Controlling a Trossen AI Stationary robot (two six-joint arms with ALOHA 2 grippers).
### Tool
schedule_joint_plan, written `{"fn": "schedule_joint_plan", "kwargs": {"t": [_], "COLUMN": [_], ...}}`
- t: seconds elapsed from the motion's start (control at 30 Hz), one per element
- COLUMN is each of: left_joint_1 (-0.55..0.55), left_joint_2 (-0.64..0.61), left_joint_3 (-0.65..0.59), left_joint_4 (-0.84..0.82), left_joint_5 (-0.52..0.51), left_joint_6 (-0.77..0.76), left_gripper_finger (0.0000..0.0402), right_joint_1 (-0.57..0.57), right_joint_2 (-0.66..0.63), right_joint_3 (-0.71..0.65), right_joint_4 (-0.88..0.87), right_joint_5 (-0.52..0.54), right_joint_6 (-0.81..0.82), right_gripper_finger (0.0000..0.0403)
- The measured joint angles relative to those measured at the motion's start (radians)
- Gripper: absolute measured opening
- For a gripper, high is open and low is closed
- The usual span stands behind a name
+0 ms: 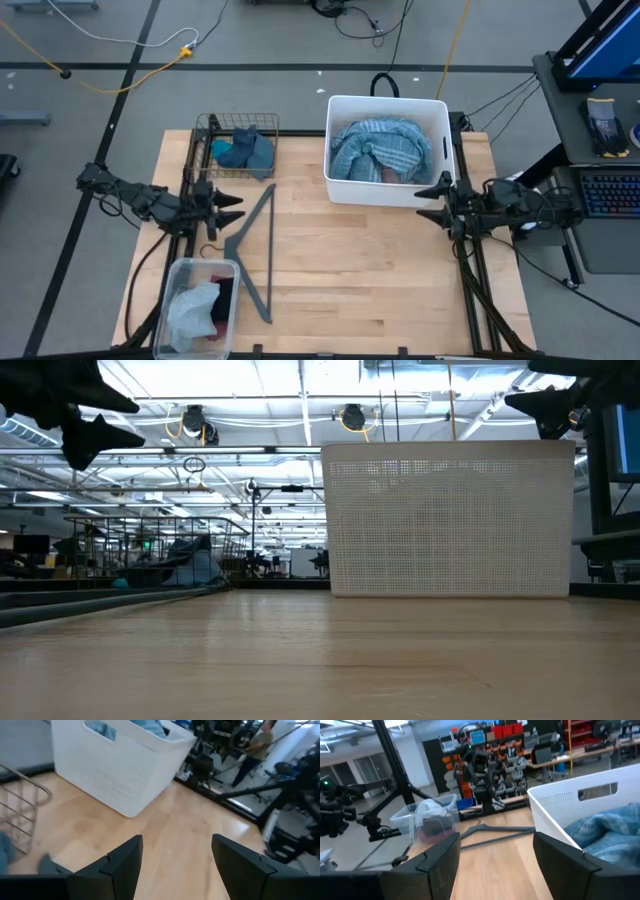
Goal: Pick & Place Cloths
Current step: Return to Home Position
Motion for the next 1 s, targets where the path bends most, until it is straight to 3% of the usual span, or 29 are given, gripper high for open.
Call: {"fn": "schedule_joint_plan", "kwargs": {"t": [0.17, 0.47, 0.67, 0.83, 1.0], "left_joint_1": [0.0, 0.0, 0.0, 0.0, 0.0], "left_joint_2": [0.0, -0.001, -0.001, -0.001, -0.001], "left_joint_3": [0.0, 0.0, -0.001, -0.051, -0.146], "left_joint_4": [0.002, 0.148, 0.131, 0.216, 0.334], "left_joint_5": [0.021, 0.138, 0.142, 0.142, 0.142], "left_joint_6": [-0.064, 0.244, 0.258, 0.286, 0.282], "left_gripper_finger": [0.0244, 0.0244, 0.0244, 0.0244, 0.0244], "right_joint_1": [0.0, 0.0, 0.0, 0.0, 0.001], "right_joint_2": [-0.023, -0.025, -0.024, -0.022, -0.022], "right_joint_3": [-0.031, -0.035, -0.035, -0.083, -0.161], "right_joint_4": [-0.002, -0.007, 0.0, 0.133, 0.174], "right_joint_5": [-0.006, -0.008, -0.01, -0.187, -0.214], "right_joint_6": [-0.124, -0.163, -0.139, -0.131, -0.047], "right_gripper_finger": [0.0247, 0.0243, 0.0247, 0.0243, 0.0244]}}
